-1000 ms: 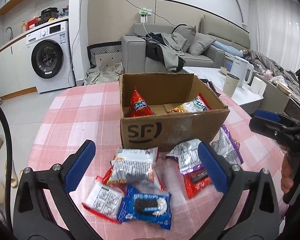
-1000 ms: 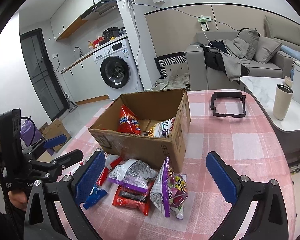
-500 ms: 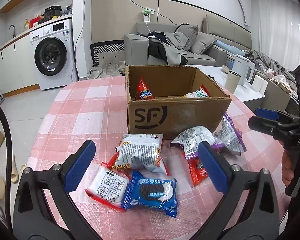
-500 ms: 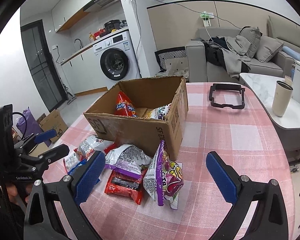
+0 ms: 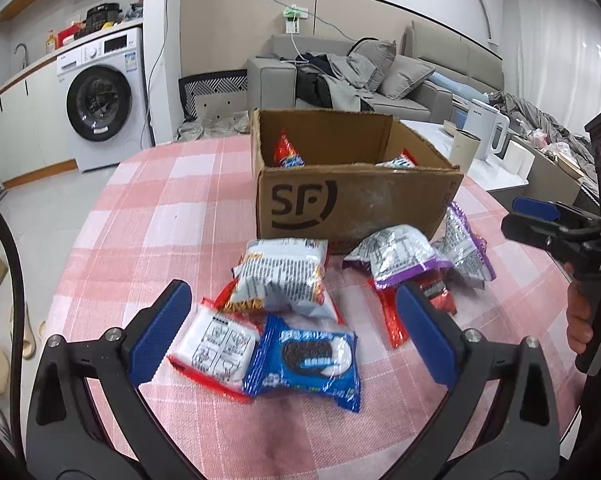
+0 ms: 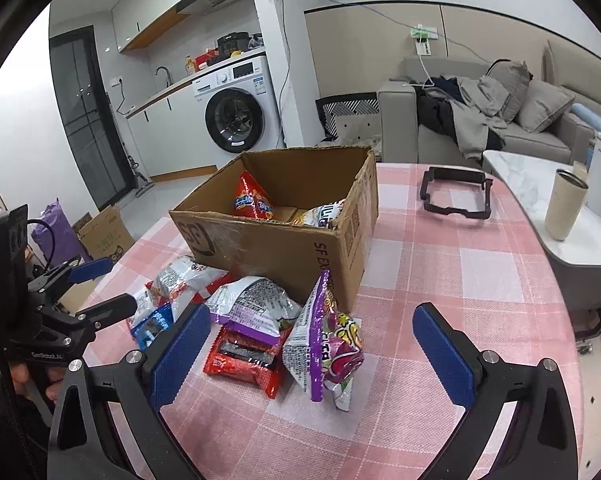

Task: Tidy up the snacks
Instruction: 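Lower the right tool onto the purple candy bag while the left approaches the white noodle bag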

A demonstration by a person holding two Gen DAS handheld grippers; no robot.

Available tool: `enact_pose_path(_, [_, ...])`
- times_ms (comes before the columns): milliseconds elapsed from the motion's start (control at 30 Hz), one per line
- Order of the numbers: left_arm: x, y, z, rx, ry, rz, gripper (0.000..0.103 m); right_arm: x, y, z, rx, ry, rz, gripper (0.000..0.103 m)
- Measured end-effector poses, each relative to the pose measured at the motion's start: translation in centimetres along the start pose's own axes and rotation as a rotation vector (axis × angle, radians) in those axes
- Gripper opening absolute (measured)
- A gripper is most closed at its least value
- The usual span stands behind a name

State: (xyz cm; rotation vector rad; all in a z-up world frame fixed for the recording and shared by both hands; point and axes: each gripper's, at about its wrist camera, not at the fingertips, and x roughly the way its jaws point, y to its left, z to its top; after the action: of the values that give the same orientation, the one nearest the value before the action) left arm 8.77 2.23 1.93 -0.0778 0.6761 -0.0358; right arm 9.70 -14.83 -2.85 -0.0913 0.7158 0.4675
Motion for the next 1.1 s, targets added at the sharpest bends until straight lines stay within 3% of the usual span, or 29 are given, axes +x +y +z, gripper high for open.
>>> enact_pose_path(433, [0.6, 0.9, -1.3, 0.011, 0.03, 0.029, 0.102, 1.9, -1.6, -0.7, 0.068, 0.073, 0.02, 0.102])
enact_pose_path(767, [1.2, 4.1, -2.5, -0.038, 0.075, 0.088, 0.102, 3.3, -2.8, -1.4, 0.11, 0.118, 0.021, 0.101])
enact_pose_path(900, [1.7, 5.1, -2.8, -0.045, 0.094, 0.113, 0.102, 3.9, -2.7, -1.6, 0.1, 0.146, 0.017, 0.091])
enact_pose_path(1100, [3.2, 6.1, -3.3, -0.041, 0.136, 0.167, 0.102, 5.0, -2.8, -2.2, 0.111, 0.17, 0.023, 0.088])
